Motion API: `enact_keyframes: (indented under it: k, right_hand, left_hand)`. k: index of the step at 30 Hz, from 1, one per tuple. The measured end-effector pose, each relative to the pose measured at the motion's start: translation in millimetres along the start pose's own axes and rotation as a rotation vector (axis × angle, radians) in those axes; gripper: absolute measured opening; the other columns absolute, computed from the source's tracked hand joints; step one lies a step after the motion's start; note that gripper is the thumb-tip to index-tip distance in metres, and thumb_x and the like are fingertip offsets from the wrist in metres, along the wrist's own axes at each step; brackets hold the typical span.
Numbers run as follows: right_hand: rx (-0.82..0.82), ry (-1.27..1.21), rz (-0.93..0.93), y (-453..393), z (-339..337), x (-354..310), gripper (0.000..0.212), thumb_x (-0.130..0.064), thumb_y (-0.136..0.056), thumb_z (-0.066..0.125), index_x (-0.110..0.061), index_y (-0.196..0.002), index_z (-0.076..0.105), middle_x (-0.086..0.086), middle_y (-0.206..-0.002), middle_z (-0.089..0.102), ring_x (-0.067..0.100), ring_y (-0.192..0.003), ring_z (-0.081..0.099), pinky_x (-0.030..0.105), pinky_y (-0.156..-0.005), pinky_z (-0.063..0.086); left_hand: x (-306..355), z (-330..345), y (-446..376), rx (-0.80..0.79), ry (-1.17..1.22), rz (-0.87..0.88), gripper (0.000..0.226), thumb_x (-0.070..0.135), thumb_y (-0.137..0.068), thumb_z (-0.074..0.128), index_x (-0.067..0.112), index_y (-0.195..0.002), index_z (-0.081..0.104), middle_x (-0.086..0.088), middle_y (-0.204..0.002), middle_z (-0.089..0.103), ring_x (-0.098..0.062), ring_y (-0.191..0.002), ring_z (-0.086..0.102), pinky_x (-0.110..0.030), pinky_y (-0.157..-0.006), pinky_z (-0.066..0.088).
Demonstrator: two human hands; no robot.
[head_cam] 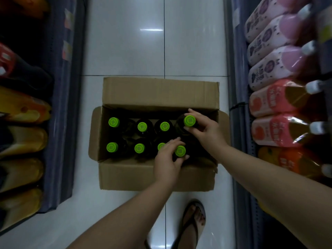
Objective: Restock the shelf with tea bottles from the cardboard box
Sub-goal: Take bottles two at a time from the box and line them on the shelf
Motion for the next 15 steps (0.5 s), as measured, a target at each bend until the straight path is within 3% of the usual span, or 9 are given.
enact_keyframes:
  k: [4, 7, 9, 11, 15]
  right_hand:
    - [0.072, -0.100, -0.058, 27.0, -31.7, -48.5, 0.040, -0.008, -0.080, 0.070, -0.025, -0.116, 0.063, 0.001, -0.136, 0.054, 0.009, -0.132, 0.042, 0.045, -0.110, 0.036]
    - [0.145, -0.143, -0.081, 52.6, -59.8, -93.0, 0.039, -0.014, -0.079, 0.069, -0.024, -0.116, 0.062, 0.007, -0.136, 0.053, 0.015, -0.131, 0.044, 0.049, -0.108, 0.038]
    - [0.200, -0.139, -0.095, 72.7, -80.1, -125.8, 0.043, -0.016, -0.079, 0.068, -0.021, -0.121, 0.060, 0.004, -0.138, 0.051, 0.014, -0.131, 0.044, 0.047, -0.109, 0.037]
    - [0.249, -0.143, -0.105, 96.1, -100.5, -160.1, 0.045, -0.011, -0.081, 0.069, -0.020, -0.125, 0.057, 0.000, -0.137, 0.052, 0.013, -0.130, 0.045, 0.045, -0.109, 0.037]
    - [0.346, -0.225, -0.173, 156.1, -141.7, -248.5, 0.040, -0.008, -0.079, 0.071, -0.031, -0.112, 0.066, -0.009, -0.117, 0.066, 0.012, -0.115, 0.059, 0.033, -0.099, 0.047]
  left_hand:
    - [50.4, -37.7, 8.8, -0.021, 0.044, 0.078, 0.032, 0.013, -0.067, 0.081, 0.019, -0.096, 0.070, 0.008, -0.117, 0.061, -0.012, -0.119, 0.053, -0.028, -0.104, 0.039]
    - [95.8, -65.8, 15.8, -0.117, 0.090, 0.101, 0.030, 0.013, -0.070, 0.080, 0.020, -0.097, 0.069, 0.008, -0.124, 0.059, -0.008, -0.133, 0.038, -0.010, -0.105, 0.028]
    - [132.5, -90.0, 20.9, -0.146, 0.122, 0.127, 0.031, 0.011, -0.071, 0.079, 0.022, -0.097, 0.067, 0.006, -0.124, 0.061, -0.009, -0.134, 0.038, -0.016, -0.107, 0.030]
    - [175.7, -117.2, 26.7, -0.178, 0.131, 0.182, 0.031, 0.011, -0.071, 0.079, 0.019, -0.098, 0.068, 0.000, -0.119, 0.063, -0.008, -0.121, 0.052, -0.028, -0.105, 0.039]
    - [275.8, -172.3, 42.6, -0.240, 0.150, 0.251, 0.033, 0.017, -0.069, 0.080, 0.017, -0.100, 0.070, -0.001, -0.106, 0.062, -0.008, -0.103, 0.059, -0.029, -0.095, 0.046]
Point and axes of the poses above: each hand's wrist, its own y-axis away from the middle knuckle, its own z-axis out of the palm, x = y × z, the point moved 5 cm from there along -y, towards the middle knuckle
